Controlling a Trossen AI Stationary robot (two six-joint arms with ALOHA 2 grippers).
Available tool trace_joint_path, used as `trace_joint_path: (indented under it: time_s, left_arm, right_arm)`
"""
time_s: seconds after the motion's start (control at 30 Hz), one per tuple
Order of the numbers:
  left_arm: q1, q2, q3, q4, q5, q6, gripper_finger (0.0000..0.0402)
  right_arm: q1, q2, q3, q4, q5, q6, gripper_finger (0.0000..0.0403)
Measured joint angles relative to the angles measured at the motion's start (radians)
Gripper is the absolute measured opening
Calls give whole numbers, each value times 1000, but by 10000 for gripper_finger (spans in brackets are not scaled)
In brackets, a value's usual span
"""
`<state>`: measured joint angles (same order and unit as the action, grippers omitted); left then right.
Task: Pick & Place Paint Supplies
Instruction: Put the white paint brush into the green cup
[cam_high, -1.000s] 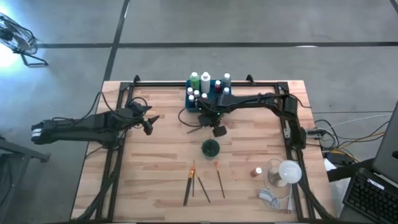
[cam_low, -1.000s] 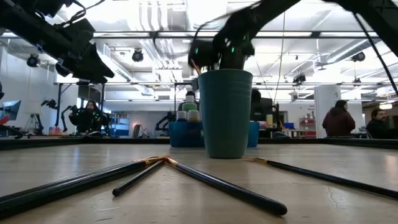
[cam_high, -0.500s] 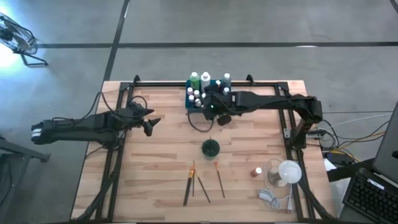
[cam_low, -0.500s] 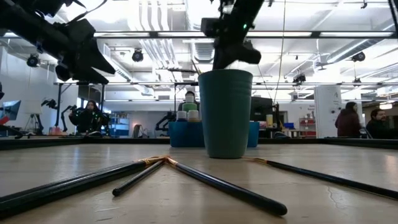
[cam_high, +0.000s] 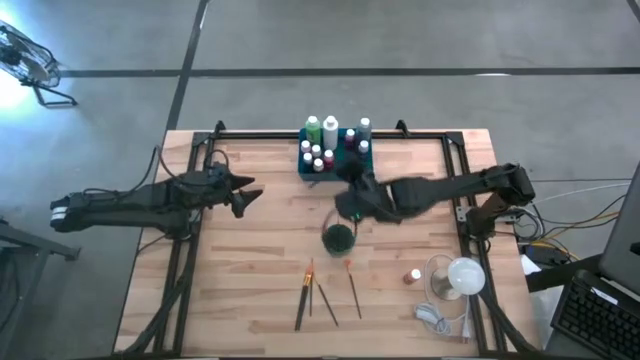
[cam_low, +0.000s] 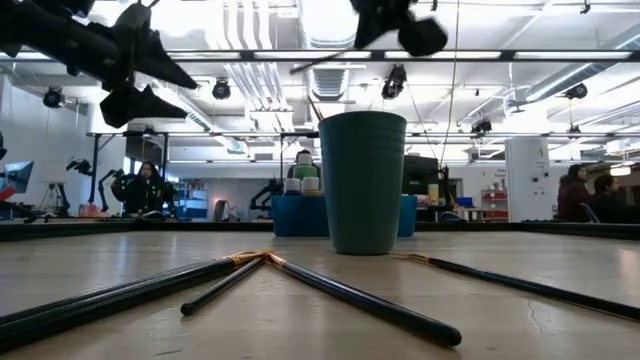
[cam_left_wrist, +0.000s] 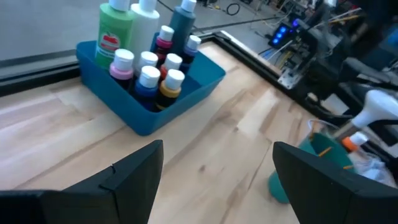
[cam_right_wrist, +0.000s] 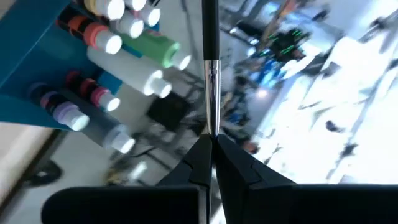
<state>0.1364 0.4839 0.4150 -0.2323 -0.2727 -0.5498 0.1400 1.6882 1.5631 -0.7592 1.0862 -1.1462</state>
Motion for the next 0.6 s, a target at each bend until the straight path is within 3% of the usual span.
trace_joint_path:
  time_s: [0.3, 0.47, 0.6]
  left_arm:
    - [0, 0, 6, 0, 3, -3, 307]
    - [0, 0, 6, -3, 3, -3, 307]
    - [0, 0, 6, -3, 3, -3, 307]
  right_arm:
    - [214, -26, 9, -42, 214, -29, 8]
    - [309, -32, 64, -176, 223, 131, 8]
    - [335, -26, 102, -243, 146, 273, 8]
